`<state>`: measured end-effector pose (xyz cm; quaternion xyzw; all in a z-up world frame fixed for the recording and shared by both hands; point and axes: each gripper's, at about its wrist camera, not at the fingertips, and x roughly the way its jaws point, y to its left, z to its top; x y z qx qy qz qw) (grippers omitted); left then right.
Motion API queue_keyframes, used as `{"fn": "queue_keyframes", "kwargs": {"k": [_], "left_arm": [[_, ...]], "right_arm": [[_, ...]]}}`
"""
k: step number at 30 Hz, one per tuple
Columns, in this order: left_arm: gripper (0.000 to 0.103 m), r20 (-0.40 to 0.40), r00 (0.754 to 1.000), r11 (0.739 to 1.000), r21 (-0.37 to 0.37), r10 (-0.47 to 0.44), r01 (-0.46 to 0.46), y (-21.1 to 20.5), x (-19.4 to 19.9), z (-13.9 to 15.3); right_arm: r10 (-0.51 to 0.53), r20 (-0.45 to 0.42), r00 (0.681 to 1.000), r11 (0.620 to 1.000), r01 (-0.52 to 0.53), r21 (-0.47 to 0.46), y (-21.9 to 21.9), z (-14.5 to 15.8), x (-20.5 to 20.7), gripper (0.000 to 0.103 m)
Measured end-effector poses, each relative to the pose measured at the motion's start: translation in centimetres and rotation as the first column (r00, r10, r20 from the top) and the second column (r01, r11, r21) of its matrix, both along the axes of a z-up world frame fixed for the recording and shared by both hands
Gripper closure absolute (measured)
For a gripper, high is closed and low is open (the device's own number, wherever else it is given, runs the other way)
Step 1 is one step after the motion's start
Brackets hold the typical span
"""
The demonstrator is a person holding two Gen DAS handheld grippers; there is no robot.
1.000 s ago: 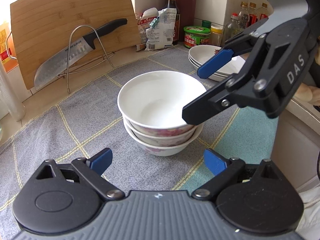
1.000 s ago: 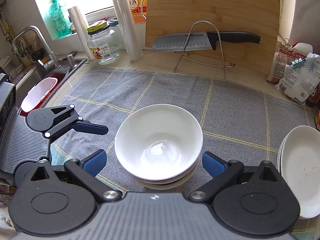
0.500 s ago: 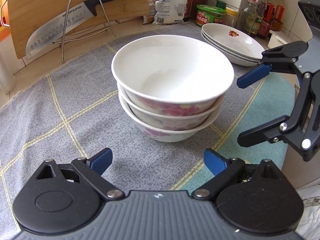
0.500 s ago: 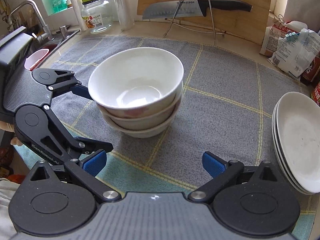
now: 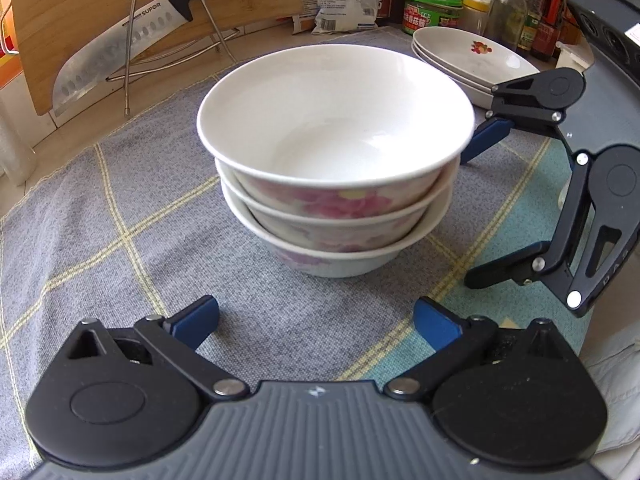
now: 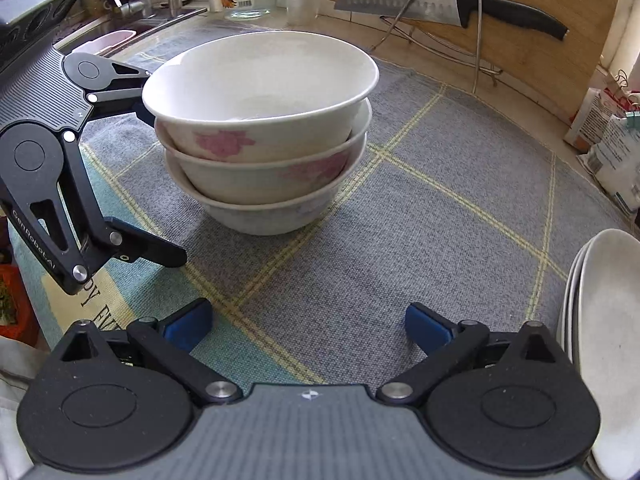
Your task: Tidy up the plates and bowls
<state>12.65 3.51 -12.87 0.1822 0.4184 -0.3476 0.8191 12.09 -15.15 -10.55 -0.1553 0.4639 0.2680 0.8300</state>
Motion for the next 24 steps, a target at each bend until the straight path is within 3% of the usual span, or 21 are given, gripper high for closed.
{"fn": "queue_keyframes", "kwargs": {"k": [7,13,24], "left_arm": [[0.000,-0.002,1.000,1.000,0.006,0.004,-0.004,-0.2,0.0,0.2],[0.000,0.016,0.999,0.999,-0.010,-0.051,0.051,0.0,0.2,0.1],[0.001,0.074,0.969,0.968,-0.069,-0.237,0.242,1.2,1.8,-0.2]], "right_arm": [[0.049,0.078,0.996,0.997,-0.054,0.064,-1.5,-0.4,-1.5,0.000],[0.047,0.142,0.989,0.993,-0.062,0.100,-2.0,-0.8,-2.6,0.000],[0.077,0.059,0.995,0.997,-0.078,0.025,0.7,-0.2,-0.3,0.000]]}}
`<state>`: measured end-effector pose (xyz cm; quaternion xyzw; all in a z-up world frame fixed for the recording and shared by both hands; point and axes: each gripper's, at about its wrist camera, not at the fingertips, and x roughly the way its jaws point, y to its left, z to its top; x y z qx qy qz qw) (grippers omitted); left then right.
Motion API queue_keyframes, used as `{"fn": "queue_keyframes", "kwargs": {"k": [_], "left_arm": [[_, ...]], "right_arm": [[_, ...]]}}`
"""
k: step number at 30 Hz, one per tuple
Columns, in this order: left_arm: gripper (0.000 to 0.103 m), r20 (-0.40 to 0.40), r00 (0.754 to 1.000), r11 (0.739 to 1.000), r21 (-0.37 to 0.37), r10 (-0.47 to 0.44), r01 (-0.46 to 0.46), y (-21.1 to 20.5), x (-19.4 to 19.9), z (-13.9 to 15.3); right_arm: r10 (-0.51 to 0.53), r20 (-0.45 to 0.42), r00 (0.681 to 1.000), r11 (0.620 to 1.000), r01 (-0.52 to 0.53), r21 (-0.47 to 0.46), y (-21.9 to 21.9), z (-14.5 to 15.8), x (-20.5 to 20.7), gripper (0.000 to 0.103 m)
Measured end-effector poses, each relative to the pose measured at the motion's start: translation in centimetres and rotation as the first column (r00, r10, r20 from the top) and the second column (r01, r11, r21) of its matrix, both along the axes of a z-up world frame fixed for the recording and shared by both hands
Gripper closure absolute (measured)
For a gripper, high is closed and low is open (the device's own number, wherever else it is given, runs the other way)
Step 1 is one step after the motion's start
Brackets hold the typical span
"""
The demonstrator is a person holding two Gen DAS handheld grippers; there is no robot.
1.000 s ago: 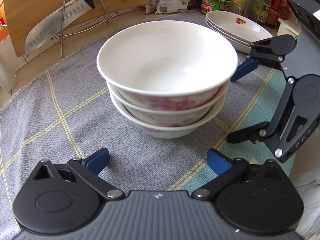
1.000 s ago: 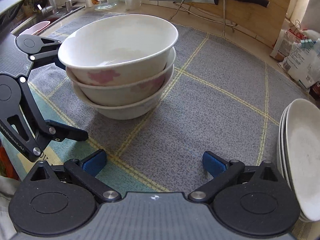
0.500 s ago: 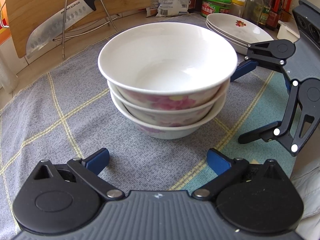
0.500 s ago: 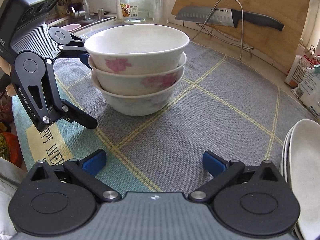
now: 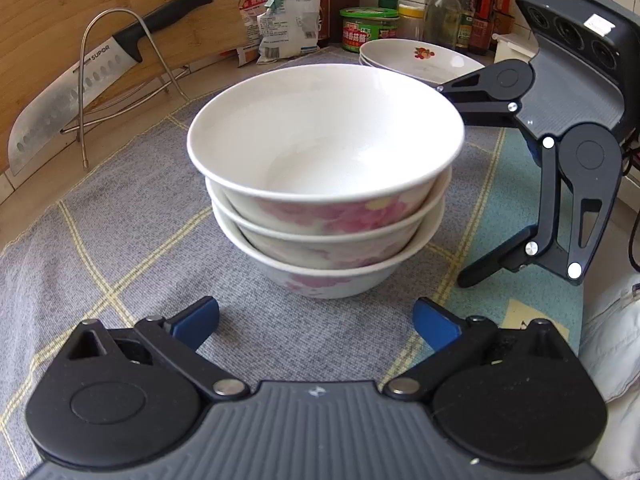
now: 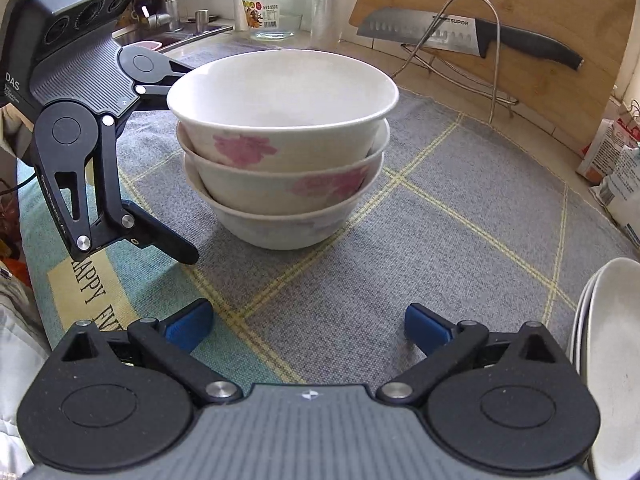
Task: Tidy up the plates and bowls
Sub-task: 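Grip the bowl stack rim with the right tool while the left tool clamps its side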
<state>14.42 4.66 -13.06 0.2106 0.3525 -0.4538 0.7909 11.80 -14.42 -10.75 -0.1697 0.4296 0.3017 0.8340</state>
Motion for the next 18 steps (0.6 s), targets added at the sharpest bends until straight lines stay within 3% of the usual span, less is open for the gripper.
{"fn": "queue_keyframes", "kwargs": {"k": [10,18], "left_arm": [[0.003,0.038,0.986,0.986,-0.032,-0.161,0.162,0.3,1.7,0.8],[0.012,0.008,0.970,0.969,-0.037,-0.244,0.244,0.2,2.4,0.9]], "right_arm": [[0.075,0.029,0.997,0.997,-0.074,-0.013,2.1,1.1,3.2,0.000],[0.144,0.014,0.989,0.990,-0.144,-0.015,2.3,1.6,4.0,0.004]]}}
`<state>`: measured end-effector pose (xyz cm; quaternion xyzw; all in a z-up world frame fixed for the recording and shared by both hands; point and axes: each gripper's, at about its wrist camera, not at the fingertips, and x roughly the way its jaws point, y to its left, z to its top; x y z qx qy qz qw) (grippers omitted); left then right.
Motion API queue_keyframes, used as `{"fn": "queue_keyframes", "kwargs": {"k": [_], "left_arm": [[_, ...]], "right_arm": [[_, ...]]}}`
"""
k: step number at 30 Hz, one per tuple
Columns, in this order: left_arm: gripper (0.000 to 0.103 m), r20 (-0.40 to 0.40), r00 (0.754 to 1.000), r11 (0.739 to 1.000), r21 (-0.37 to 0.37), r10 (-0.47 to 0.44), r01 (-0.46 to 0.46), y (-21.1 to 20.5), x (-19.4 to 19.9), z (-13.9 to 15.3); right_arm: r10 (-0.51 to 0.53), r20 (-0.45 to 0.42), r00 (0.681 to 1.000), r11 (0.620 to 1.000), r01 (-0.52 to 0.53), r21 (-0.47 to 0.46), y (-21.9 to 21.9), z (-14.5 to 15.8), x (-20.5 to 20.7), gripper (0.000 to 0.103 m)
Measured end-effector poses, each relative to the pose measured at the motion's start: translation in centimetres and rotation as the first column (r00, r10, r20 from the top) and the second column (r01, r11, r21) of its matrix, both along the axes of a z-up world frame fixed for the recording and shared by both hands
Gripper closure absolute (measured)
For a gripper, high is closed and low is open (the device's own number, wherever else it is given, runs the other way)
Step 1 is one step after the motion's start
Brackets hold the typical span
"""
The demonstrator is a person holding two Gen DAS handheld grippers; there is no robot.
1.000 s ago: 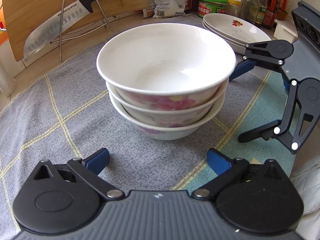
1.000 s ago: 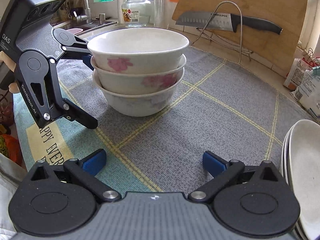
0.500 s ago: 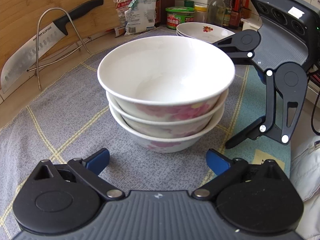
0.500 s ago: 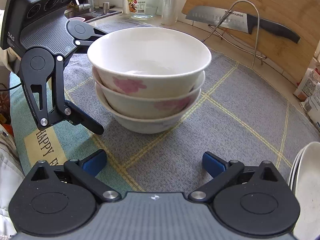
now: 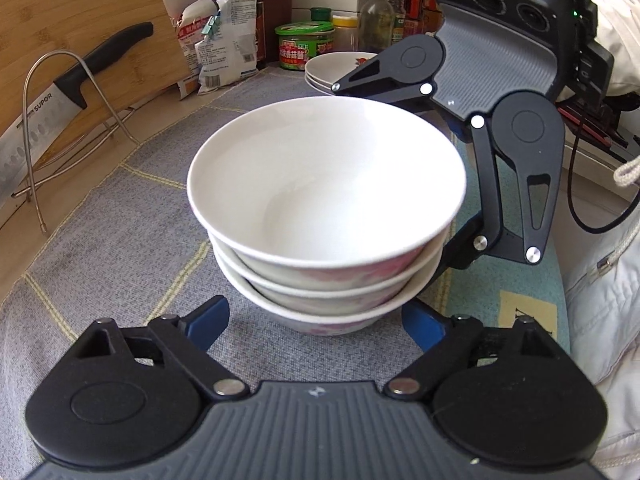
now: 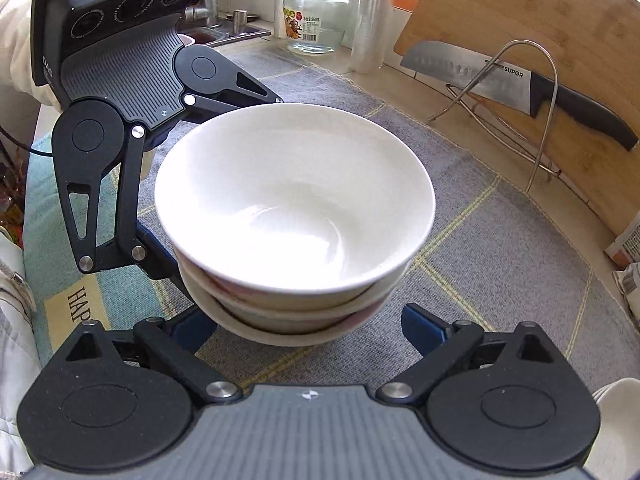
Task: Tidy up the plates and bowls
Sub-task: 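Grip the bowl stack rim with the right tool while the left tool clamps its side, then carry the bowl stack with both tools onto the white plate stack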
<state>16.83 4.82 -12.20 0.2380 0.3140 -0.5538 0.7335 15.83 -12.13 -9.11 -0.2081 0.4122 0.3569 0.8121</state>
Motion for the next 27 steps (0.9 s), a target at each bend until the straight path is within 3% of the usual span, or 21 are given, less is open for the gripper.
{"fn": "queue_keyframes", "kwargs": {"k": [8,17,27], "left_arm": [[0.022,0.000,0.998,0.997,0.028,-0.070,0.070,-0.4,0.5,0.2],[0.023,0.008,0.989,0.987,0.066,-0.146,0.145,-0.9,1.0,0.7],[0.023,0.004,0.990,0.987,0.081,-0.142,0.141,-1.2,1.2,0.7]], "right_arm": [[0.058,-0.016,0.998,0.998,-0.058,-0.004,0.3,0.2,0.3,0.013],[0.098,-0.043,0.994,0.995,-0.098,-0.006,0.7,0.4,0.9,0.017],[0.096,-0.062,0.993,0.995,-0.096,-0.004,0.5,0.4,1.0,0.017]]}}
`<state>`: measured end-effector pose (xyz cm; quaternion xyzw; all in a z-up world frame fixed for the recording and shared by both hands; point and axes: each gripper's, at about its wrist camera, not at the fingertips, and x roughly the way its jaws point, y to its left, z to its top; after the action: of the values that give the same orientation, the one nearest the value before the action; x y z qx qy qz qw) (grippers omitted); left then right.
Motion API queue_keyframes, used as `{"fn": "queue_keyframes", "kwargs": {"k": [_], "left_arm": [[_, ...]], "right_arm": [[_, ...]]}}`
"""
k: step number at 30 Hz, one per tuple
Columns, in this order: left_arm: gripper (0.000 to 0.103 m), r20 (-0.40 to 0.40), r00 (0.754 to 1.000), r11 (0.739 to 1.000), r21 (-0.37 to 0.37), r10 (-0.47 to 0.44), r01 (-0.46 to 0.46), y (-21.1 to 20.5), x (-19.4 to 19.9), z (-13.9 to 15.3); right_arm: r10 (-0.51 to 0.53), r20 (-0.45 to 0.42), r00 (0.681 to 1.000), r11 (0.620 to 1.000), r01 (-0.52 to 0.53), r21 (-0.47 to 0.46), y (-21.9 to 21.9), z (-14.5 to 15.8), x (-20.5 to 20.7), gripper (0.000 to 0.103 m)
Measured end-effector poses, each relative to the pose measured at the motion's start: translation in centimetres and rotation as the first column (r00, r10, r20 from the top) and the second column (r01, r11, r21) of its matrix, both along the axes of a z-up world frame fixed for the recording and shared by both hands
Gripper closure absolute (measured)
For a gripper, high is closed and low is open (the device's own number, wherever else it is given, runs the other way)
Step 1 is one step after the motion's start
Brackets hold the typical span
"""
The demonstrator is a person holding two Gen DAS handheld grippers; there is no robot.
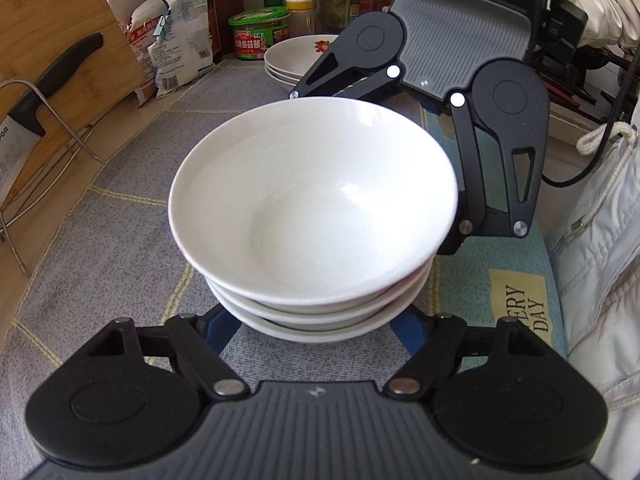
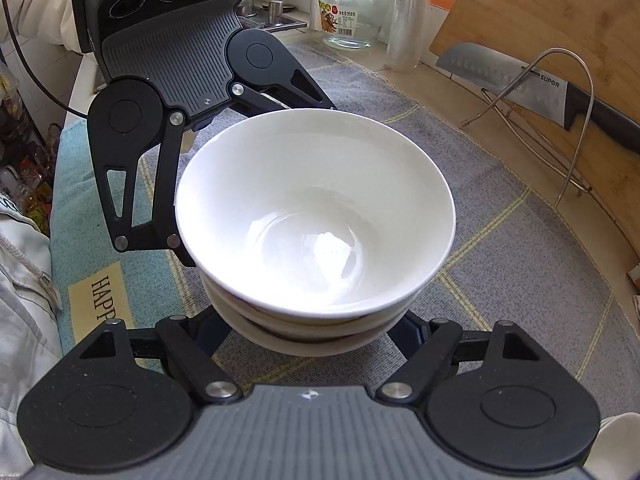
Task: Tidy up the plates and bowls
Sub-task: 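Carry the bowl stack with both tools onto the white plate stack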
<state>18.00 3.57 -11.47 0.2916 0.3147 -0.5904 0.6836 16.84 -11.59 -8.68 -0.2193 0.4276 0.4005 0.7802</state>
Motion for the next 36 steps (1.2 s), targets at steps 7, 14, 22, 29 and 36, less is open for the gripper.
{"fn": "queue_keyframes", "kwargs": {"k": [7,14,22,29,36], "left_arm": [[0.023,-0.001,1.000,1.000,0.010,0.005,-0.005,-0.1,-0.1,0.4],[0.023,0.005,1.000,1.000,0.012,0.009,-0.009,-1.8,-0.9,1.9],[0.023,0.001,1.000,1.000,-0.013,-0.008,0.008,-5.6,-1.5,3.5],[0.023,0.011,0.999,0.998,-0.033,-0.046,0.047,-10.3,-1.7,4.5],[0.023,0.023,0.996,0.995,-0.044,-0.089,0.090,-15.4,-1.3,4.5]], "right_arm": [[0.000,-0.028,1.000,1.000,0.000,0.006,-0.4,0.7,-0.1,0.017],[-0.001,-0.024,1.000,1.000,0.001,0.001,-2.0,2.3,-0.6,0.017],[-0.027,-0.001,1.000,1.000,0.027,-0.013,-5.8,4.4,-1.5,0.017],[-0.062,0.015,0.998,0.998,0.063,-0.023,-10.6,5.9,-2.3,0.017],[-0.107,0.040,0.994,0.994,0.108,-0.033,-15.6,6.5,-2.7,0.017]]}}
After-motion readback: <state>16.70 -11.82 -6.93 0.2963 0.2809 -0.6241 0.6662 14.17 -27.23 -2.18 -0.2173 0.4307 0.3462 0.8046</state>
